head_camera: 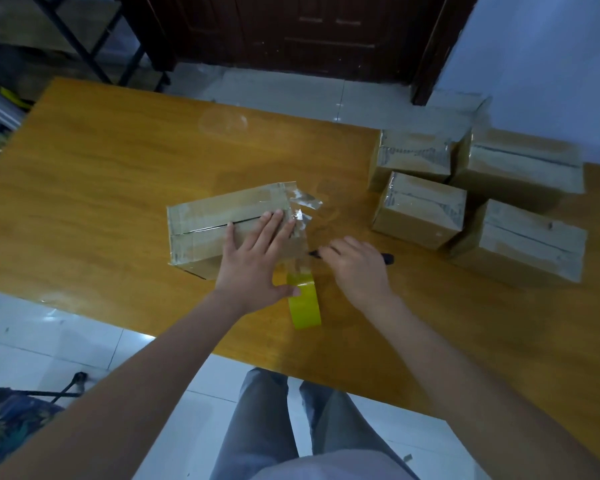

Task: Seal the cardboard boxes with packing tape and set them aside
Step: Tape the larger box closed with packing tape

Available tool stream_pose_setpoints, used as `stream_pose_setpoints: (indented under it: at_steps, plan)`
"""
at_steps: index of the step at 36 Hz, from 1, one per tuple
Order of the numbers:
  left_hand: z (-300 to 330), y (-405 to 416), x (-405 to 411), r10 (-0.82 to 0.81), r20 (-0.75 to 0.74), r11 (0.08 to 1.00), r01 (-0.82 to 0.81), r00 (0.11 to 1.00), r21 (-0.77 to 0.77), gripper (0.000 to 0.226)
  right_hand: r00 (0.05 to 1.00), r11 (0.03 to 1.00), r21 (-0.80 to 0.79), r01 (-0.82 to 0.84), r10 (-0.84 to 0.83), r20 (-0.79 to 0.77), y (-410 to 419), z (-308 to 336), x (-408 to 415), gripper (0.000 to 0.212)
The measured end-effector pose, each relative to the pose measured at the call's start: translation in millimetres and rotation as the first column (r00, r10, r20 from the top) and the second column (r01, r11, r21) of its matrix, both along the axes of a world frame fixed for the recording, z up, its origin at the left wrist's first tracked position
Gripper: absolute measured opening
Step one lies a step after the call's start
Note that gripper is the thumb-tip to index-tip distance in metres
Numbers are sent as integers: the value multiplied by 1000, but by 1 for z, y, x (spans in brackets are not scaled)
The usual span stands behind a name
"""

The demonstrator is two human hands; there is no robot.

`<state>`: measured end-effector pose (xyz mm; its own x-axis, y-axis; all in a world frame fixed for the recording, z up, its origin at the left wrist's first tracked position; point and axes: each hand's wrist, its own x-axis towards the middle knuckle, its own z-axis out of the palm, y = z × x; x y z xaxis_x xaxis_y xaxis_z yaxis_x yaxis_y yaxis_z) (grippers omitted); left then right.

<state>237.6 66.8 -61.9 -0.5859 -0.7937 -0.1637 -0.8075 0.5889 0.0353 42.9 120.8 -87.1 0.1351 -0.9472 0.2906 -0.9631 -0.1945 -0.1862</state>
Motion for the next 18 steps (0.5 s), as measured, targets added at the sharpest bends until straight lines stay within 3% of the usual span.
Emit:
stream_pose_setpoints:
  at_steps: [2, 5, 10, 12, 13, 15, 16, 18]
  plan:
    - [1, -1, 0, 5, 19, 1000, -5, 1000, 12, 115, 989, 978, 149, 144, -145, -5, -1, -11, -16, 27]
    - [2, -1, -1, 13, 4, 1000, -13, 1000, 7, 115, 951, 888, 356, 291, -309, -5, 11, -29, -37, 21]
    - [1, -1, -1, 14, 7, 1000, -14, 1000, -1, 116, 911, 821, 443, 359, -411, 23, 16, -47, -36, 21]
    - [0, -2, 0, 12, -5, 1000, -12, 1000, -15, 116, 869, 817, 480, 320, -455, 196, 10, -38, -22, 34]
    - [-2, -3, 0, 10, -18, 1000, -11, 1000, -27, 117, 792, 818, 508, 270, -488, 367, 9, -29, -12, 37]
    - [-6, -3, 0, 13, -58, 999, -15, 998, -41, 118, 523, 819, 569, 74, -518, 677, 7, -9, 9, 33]
    - [-8, -3, 1, 15, -77, 999, -18, 997, -42, 119, 427, 812, 583, -37, -514, 744, 8, -4, 19, 27]
    - [-10, -3, 1, 13, -105, 999, -17, 994, -39, 117, 422, 801, 576, -160, -472, 774, 10, -4, 34, 10]
